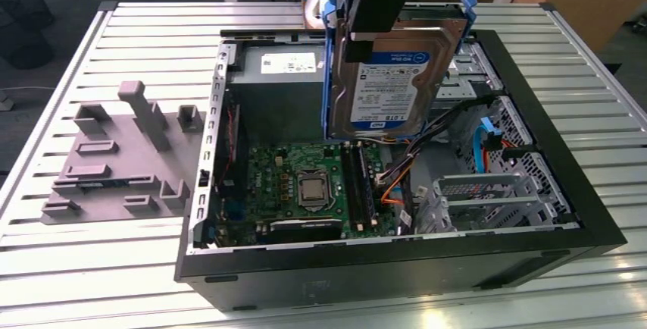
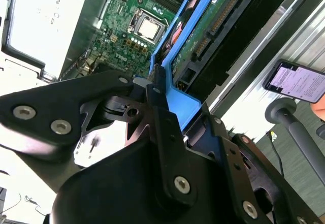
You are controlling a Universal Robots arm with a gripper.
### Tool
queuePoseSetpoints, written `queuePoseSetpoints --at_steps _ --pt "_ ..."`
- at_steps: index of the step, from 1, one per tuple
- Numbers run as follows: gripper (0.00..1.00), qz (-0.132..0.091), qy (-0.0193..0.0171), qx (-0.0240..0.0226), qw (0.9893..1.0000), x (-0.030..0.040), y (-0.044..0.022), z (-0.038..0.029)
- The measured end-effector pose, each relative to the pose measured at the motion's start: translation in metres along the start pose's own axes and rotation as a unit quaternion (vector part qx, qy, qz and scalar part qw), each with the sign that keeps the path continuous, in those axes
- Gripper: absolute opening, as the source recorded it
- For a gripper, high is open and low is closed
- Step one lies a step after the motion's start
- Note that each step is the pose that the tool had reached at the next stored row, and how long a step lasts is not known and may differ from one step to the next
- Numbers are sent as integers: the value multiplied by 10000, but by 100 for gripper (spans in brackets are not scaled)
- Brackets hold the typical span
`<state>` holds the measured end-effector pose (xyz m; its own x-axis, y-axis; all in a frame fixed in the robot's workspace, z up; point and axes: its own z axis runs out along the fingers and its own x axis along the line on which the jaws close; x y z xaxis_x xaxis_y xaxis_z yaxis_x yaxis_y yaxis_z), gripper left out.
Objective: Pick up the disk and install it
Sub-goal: 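Insert the disk into the insertion slot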
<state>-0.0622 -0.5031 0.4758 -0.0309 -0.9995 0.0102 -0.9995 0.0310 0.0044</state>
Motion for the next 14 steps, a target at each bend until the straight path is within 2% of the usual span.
queuePoseSetpoints --at_steps 14 --pt "36 0 0 0 10000 0 -8 0"
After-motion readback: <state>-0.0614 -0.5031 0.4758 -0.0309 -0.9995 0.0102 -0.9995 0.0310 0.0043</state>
